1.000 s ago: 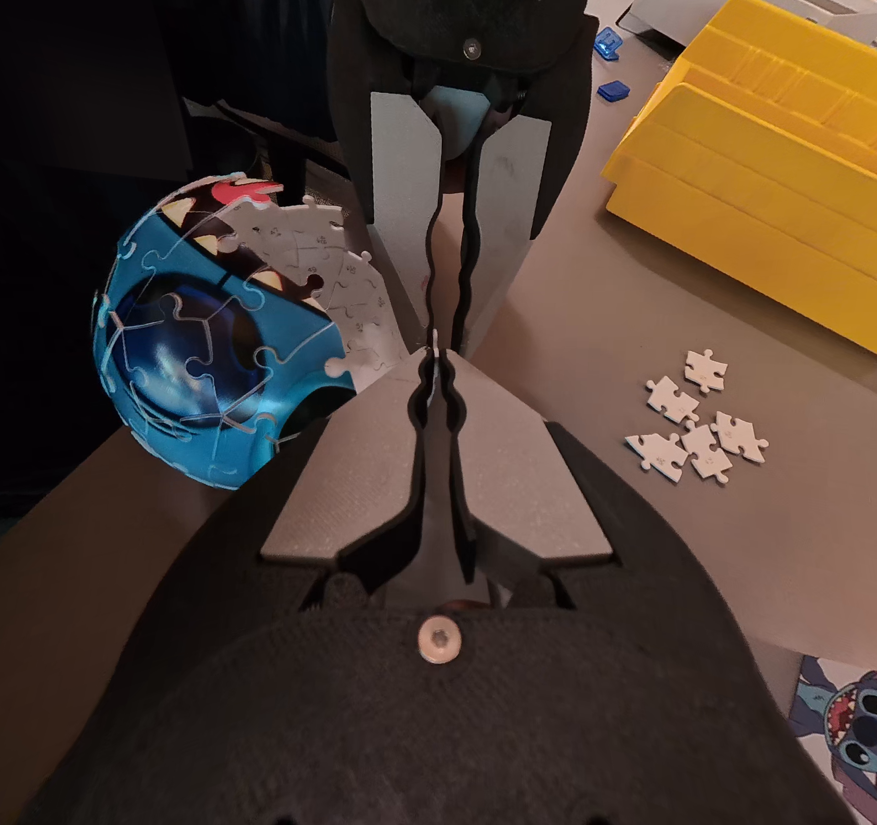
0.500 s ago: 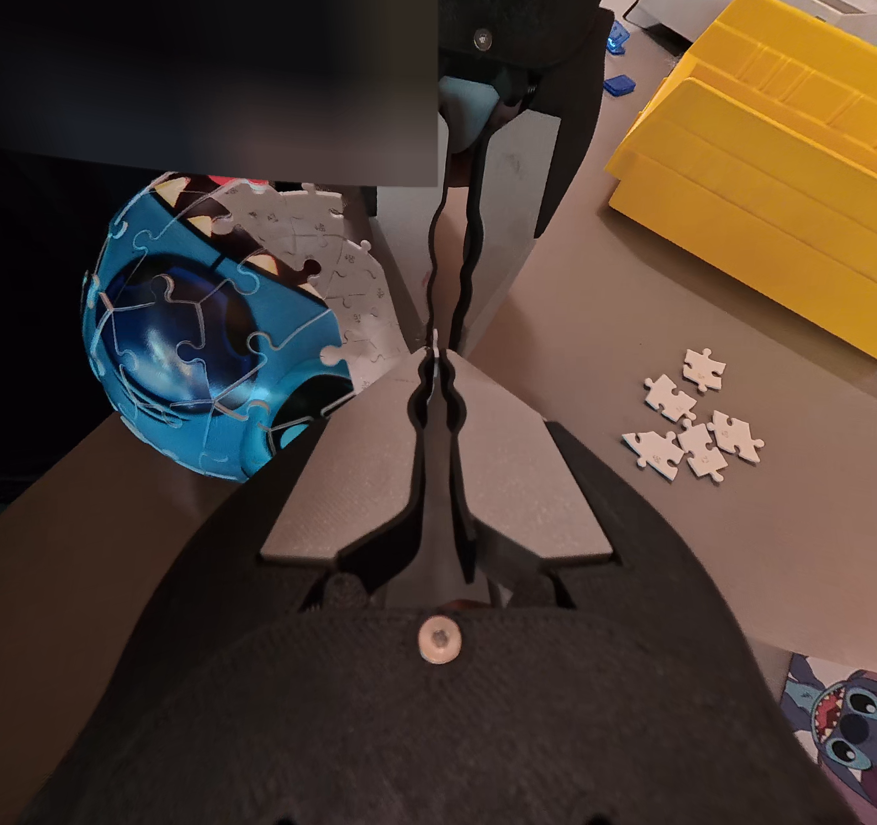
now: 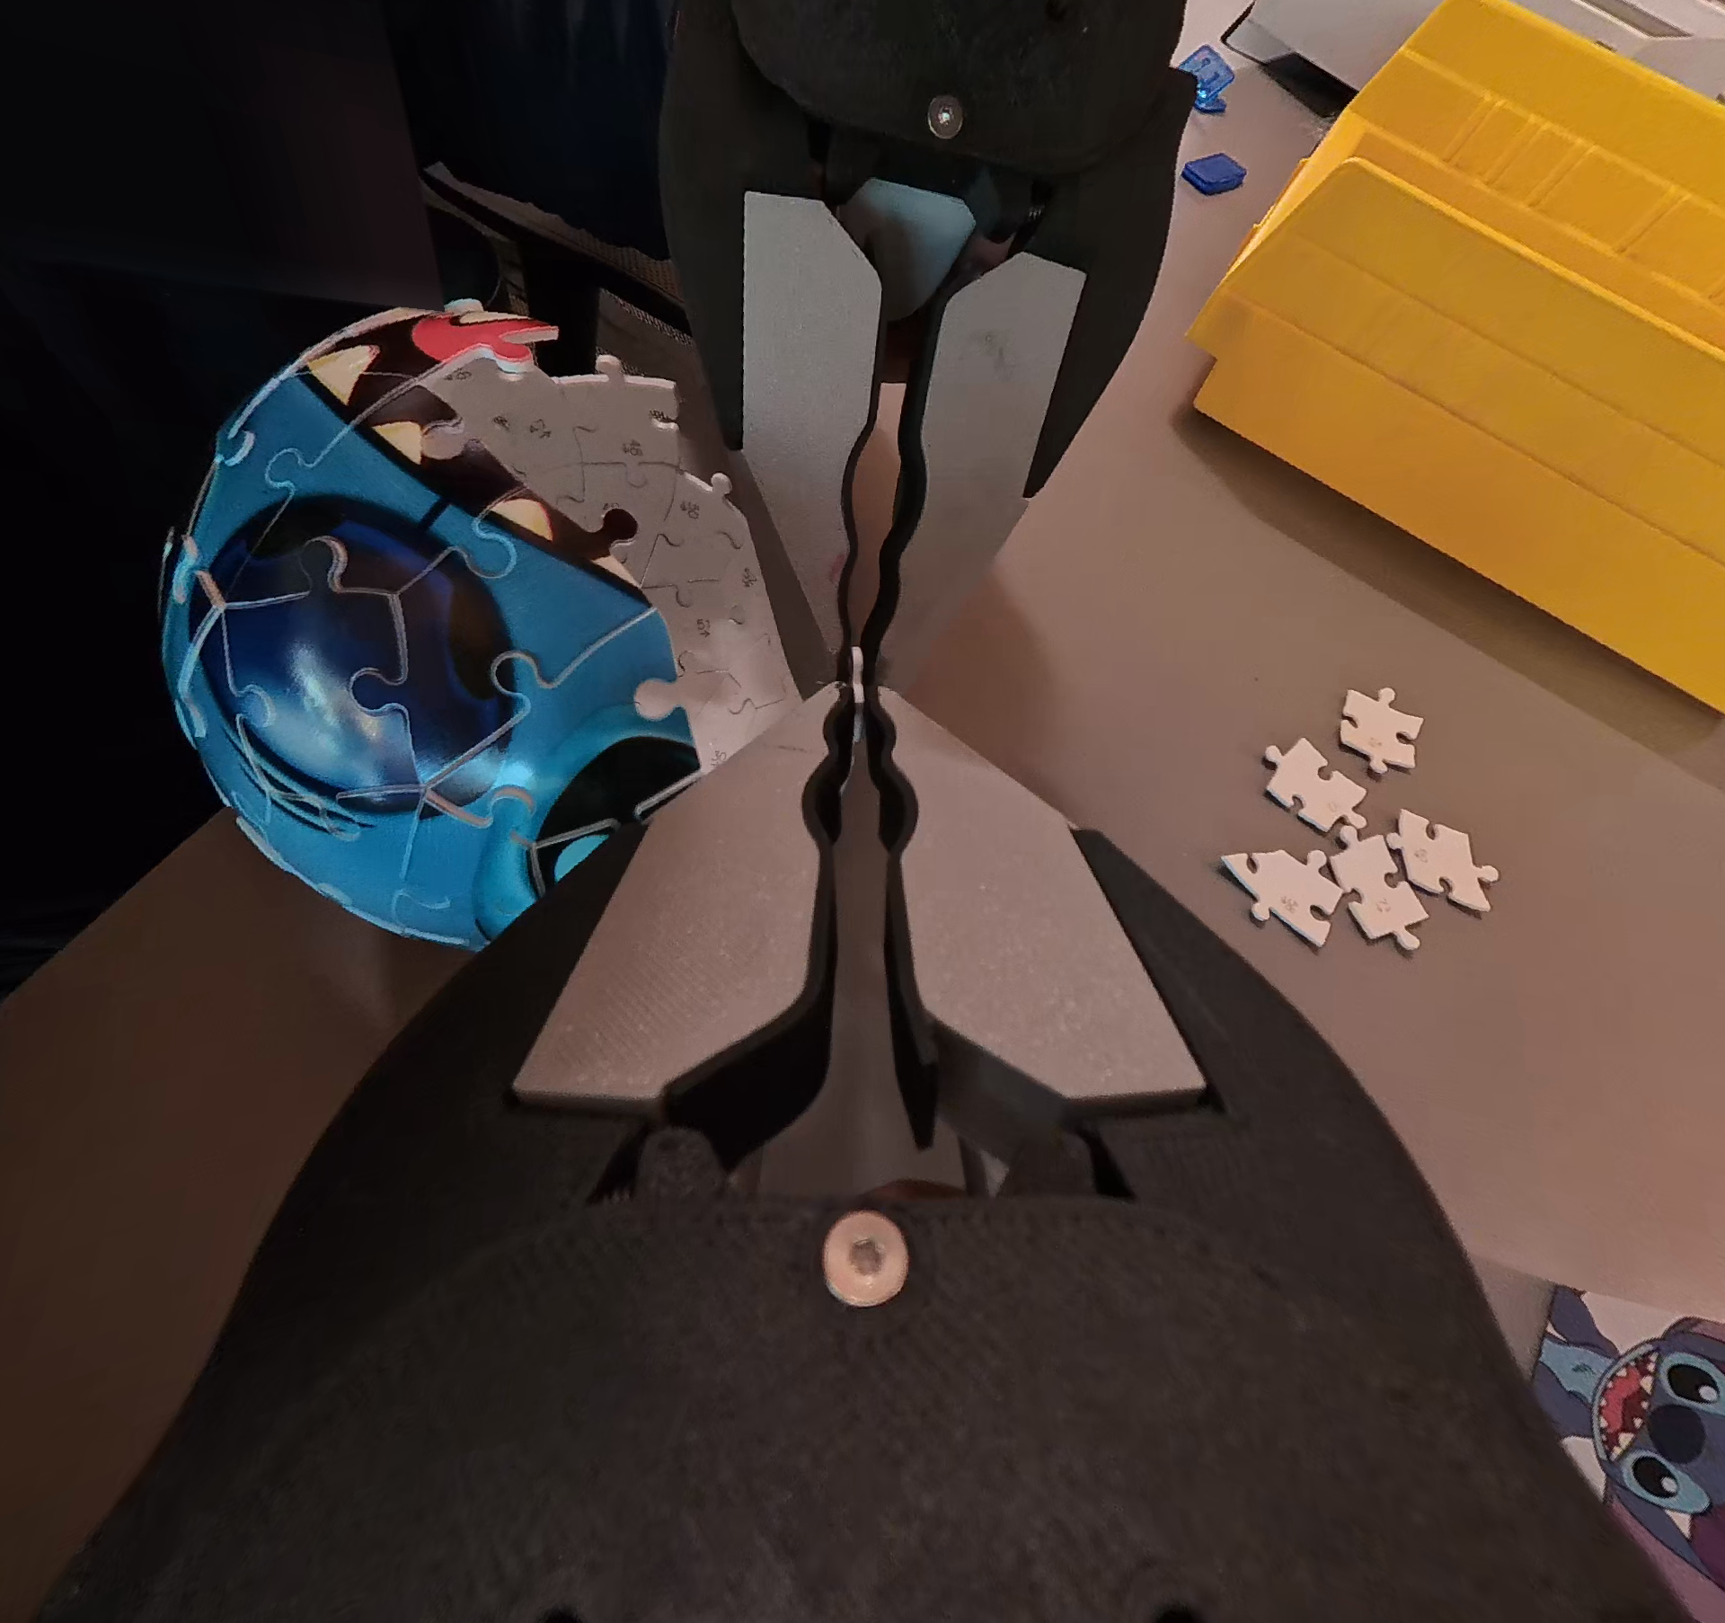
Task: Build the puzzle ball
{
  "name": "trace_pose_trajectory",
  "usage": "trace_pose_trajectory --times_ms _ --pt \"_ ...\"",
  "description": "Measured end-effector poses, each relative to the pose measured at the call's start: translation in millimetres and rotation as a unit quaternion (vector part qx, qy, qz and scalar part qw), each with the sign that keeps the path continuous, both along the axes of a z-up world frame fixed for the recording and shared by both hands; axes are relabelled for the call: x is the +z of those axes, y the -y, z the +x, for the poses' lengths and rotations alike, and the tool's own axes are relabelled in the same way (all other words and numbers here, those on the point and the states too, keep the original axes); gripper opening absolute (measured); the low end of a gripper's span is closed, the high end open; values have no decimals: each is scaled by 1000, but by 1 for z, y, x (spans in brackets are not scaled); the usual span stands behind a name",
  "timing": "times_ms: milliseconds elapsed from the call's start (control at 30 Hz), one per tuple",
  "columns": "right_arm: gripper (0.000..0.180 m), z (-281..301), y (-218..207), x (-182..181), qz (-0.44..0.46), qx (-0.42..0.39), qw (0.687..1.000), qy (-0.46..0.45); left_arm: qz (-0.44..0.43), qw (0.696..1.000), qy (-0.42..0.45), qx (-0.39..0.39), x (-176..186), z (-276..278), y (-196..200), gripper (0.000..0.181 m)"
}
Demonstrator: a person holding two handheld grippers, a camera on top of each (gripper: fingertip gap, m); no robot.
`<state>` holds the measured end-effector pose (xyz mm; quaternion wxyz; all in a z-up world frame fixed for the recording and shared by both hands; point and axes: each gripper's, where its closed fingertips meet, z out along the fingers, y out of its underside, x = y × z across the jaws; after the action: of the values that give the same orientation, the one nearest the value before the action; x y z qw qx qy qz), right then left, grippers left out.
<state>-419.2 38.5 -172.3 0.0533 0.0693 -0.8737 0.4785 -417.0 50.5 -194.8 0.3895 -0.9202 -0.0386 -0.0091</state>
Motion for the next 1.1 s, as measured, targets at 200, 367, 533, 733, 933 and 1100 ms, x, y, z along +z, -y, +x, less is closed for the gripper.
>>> trace_pose_trajectory --times_ms 200,367,533,733,933,1100 --pt "0 1 0 0 -1 2 1000 18 -1 1000 -1 -5 0 0 0 0" --pt "0 0 -3 -3 1 5 999 54 4 1000 6 -3 0 -1 0 0" --pt "7 -2 -4 -13 28 6 995 98 3 1000 2 1 0 -1 0 0" --pt "5 0 -3 -19 62 13 990 124 -1 1000 -4 4 0 -1 0 0" --pt "5 0 -4 -22 130 -5 982 134 -4 1000 -10 8 -1 -1 -1 0" --pt "1 0 -5 -29 182 -31 975 121 -4 1000 -15 13 0 -2 -1 0"
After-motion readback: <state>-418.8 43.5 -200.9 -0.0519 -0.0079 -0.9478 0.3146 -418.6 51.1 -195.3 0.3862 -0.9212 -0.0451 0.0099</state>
